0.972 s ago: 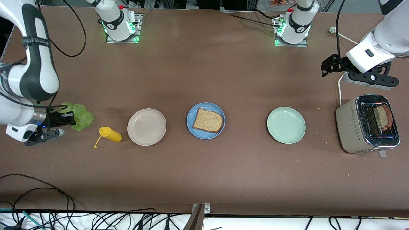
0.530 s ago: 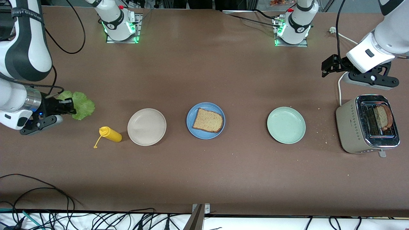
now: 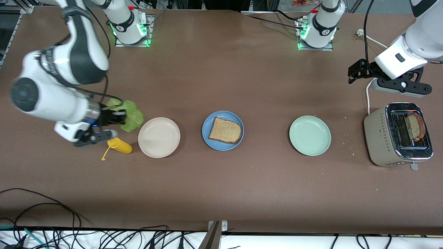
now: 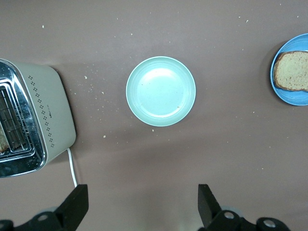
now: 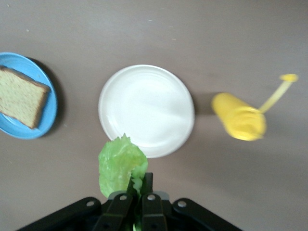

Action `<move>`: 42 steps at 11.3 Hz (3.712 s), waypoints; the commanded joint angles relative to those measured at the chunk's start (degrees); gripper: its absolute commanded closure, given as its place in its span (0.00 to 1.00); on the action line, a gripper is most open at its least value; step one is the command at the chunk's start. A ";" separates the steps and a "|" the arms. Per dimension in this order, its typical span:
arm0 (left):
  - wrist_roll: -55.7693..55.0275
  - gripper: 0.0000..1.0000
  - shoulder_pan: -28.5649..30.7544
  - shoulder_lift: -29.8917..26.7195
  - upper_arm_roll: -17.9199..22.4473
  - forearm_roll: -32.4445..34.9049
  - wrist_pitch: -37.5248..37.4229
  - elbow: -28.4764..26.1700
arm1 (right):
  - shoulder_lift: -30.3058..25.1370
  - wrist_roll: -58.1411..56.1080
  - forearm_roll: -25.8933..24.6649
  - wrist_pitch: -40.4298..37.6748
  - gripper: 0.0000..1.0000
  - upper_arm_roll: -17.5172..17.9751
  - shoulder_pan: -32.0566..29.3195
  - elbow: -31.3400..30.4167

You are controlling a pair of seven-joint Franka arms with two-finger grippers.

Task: Make sandwich in blue plate with both arms

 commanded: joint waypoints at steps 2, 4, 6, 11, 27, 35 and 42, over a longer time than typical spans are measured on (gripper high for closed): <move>0.38 0.00 0.22 0.42 0.02 -0.98 -1.07 1.41 | 11.96 18.82 4.96 0.31 1.00 -1.00 9.23 14.59; 0.38 0.00 0.22 0.42 -0.06 -0.98 -1.07 1.41 | 15.91 27.71 7.86 3.55 1.00 -0.82 12.31 17.76; 0.38 0.00 0.22 0.42 -0.06 -0.98 -1.07 1.41 | 19.96 35.44 8.75 7.24 1.00 -0.83 16.09 20.05; 0.47 0.00 0.22 0.42 0.02 -0.98 -1.07 1.41 | 27.17 46.54 8.84 22.00 1.00 -0.56 22.07 20.06; 0.47 0.00 0.31 0.42 0.02 -0.98 -1.07 1.41 | 28.60 44.98 6.21 29.85 0.00 -0.74 22.88 14.96; 0.47 0.00 0.31 0.42 0.02 -0.98 -1.07 1.41 | 12.97 22.08 6.21 18.17 0.00 -0.82 13.49 3.64; 0.47 0.00 0.40 0.42 0.02 -0.98 -1.51 1.32 | 2.85 0.95 4.37 9.83 0.00 -0.91 1.80 -5.43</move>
